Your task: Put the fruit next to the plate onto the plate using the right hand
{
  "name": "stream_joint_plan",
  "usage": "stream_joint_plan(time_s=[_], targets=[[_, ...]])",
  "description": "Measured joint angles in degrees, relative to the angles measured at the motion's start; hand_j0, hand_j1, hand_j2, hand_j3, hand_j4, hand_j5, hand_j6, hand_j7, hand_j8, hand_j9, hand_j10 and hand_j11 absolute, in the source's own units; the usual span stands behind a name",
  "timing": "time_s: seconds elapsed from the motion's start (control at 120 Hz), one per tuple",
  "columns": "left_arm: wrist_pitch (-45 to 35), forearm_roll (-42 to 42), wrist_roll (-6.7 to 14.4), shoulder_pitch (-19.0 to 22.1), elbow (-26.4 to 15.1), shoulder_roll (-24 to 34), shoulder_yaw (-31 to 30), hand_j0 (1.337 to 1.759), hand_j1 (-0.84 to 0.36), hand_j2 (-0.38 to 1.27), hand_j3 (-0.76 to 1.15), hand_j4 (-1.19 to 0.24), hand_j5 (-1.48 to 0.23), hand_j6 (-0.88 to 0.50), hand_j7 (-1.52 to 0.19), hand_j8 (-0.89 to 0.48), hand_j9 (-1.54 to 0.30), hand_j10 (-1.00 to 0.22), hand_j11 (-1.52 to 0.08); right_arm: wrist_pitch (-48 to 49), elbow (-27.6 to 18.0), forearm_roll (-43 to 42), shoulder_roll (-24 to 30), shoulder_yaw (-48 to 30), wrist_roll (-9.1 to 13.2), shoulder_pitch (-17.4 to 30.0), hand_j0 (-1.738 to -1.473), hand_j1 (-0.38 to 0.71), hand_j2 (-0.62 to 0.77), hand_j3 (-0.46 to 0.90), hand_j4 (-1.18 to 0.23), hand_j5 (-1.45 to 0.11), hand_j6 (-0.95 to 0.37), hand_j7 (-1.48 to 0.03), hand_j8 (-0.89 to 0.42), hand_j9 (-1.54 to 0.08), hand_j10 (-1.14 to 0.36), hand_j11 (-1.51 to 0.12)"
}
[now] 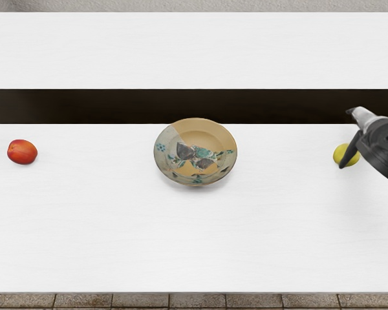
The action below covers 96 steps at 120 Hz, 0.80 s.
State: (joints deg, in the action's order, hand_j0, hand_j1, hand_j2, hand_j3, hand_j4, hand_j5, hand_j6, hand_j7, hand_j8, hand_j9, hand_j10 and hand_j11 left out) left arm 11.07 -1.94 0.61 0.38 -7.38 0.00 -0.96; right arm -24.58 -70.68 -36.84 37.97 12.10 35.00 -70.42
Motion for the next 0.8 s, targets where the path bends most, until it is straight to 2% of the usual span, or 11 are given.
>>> stream_joint_plan(time_s=[0.283,0.467,0.733,0.75,0.775,0.8], targets=[[-0.01,0.0,0.0,0.06,0.0,0.0,0.0,1.658,0.35,0.0,0.0,0.0,0.0,0.0,0.0,0.0,0.0,0.0,0.0,-2.43,-3.34,0.22,0.66,1.25,0.0,0.95,-1.658,-0.2,-0.02,0.0,-0.13,-0.16,-0.13,-0.16,-0.13,-0.16,-0.13,-0.16],[0.0,-0.01,0.0,0.04,0.0,0.0,0.0,1.658,0.35,0.0,0.0,0.0,0.0,0.0,0.0,0.0,0.0,0.0,0.0,-5.03,-3.12,0.25,0.06,1.75,0.0,1.35,-1.658,-0.14,-0.03,0.0,-0.18,-0.23,-0.18,-0.23,-0.18,-0.23,-0.18,-0.23],[0.0,0.0,0.0,0.04,0.0,0.0,0.0,1.658,0.35,0.0,0.0,0.0,0.0,0.0,0.0,0.0,0.0,0.0,0.0,-8.53,-2.28,0.16,-0.82,2.74,0.0,2.62,-1.658,-0.11,-0.04,0.0,-0.2,-0.26,-0.2,-0.26,-0.2,-0.26,-0.2,-0.26],[0.0,0.0,0.0,0.0,0.0,0.0,0.0,1.658,0.35,0.0,0.0,0.0,0.0,0.0,0.0,0.0,0.0,0.0,0.0,-8.57,-2.16,0.14,-0.95,2.75,0.0,2.7,-1.658,-0.11,-0.03,-0.01,-0.2,-0.26,-0.2,-0.26,-0.2,-0.26,-0.2,-0.26],[0.0,0.0,0.0,-0.02,0.0,0.0,0.0,1.658,0.35,0.0,0.0,0.0,0.0,0.0,0.0,0.0,0.0,0.0,0.0,-8.64,-2.0,0.12,-1.12,2.75,0.01,2.76,-1.662,-0.11,-0.08,0.08,-0.2,-0.26,-0.2,-0.26,-0.2,-0.26,-0.2,-0.26],[0.0,0.01,0.0,-0.02,0.0,0.0,0.0,1.658,0.35,0.0,0.0,0.0,0.0,0.0,0.0,0.0,0.0,0.0,0.0,-8.67,-1.87,0.14,-1.25,2.75,0.04,2.7,-1.669,-0.12,-0.06,0.03,-0.2,-0.26,-0.2,-0.26,-0.2,-0.26,-0.2,-0.26]])
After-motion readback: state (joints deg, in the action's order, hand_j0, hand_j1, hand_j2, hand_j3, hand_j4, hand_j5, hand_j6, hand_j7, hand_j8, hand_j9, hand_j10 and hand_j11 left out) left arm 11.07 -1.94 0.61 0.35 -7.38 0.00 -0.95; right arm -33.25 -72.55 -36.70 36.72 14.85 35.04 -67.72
